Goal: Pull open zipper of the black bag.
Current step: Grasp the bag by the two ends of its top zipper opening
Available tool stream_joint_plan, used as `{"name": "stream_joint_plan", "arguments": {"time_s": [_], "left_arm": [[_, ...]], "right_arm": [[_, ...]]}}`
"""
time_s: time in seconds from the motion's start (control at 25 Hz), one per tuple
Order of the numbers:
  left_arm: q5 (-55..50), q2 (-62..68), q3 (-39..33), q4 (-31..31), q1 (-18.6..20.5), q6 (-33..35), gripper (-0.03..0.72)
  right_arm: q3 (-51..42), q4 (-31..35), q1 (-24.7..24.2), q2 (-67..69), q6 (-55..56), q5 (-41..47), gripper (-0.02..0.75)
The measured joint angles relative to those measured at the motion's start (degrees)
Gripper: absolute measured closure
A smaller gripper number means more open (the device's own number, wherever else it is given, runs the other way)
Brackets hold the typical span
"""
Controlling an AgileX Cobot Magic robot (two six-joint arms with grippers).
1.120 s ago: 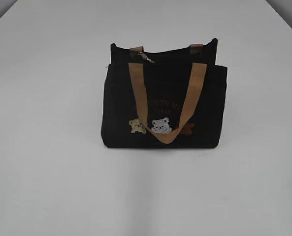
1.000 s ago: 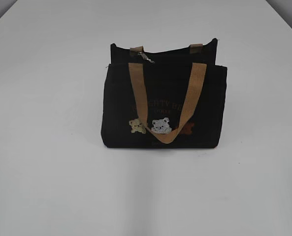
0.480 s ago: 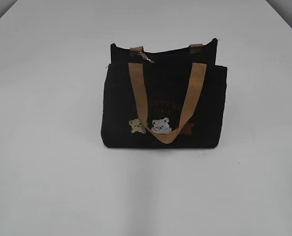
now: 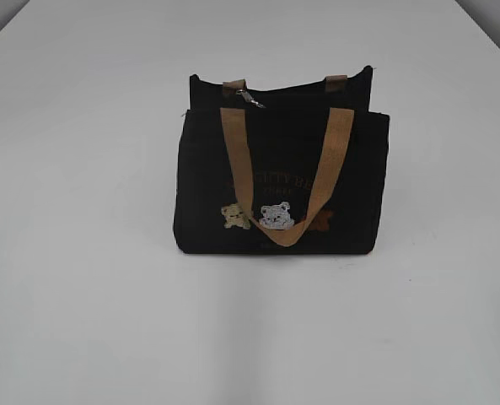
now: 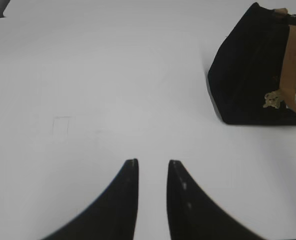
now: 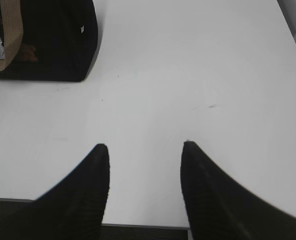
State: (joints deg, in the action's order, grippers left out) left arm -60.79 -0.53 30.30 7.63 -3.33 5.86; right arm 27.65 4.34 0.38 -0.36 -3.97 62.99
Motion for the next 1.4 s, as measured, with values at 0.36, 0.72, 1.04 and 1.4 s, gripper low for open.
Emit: {"name": "stream_joint_plan", "arguments": {"time_s": [0.36, 0.72, 1.04, 1.4], "left_arm": [[0.2, 1.0, 0.0, 1.7, 0.0, 0.0, 0.543], [17.8, 24.2, 8.2, 25.2, 0.0, 3.2, 0.341], [16.7, 56.9, 20.7, 59.1, 0.0, 33.6, 0.317], [7.5, 87.1, 40.8, 64.6, -7.3, 38.3, 0.317]], "right_arm": [[0.0, 0.0, 0.0, 0.0, 0.0, 0.0, 0.367], [0.0, 0.0, 0.0, 0.0, 0.0, 0.0, 0.367], [2.3, 0.1, 0.0, 10.9, -0.2, -9.0, 0.367], [8.4, 2.6, 0.0, 30.5, -3.0, -17.2, 0.367]]}}
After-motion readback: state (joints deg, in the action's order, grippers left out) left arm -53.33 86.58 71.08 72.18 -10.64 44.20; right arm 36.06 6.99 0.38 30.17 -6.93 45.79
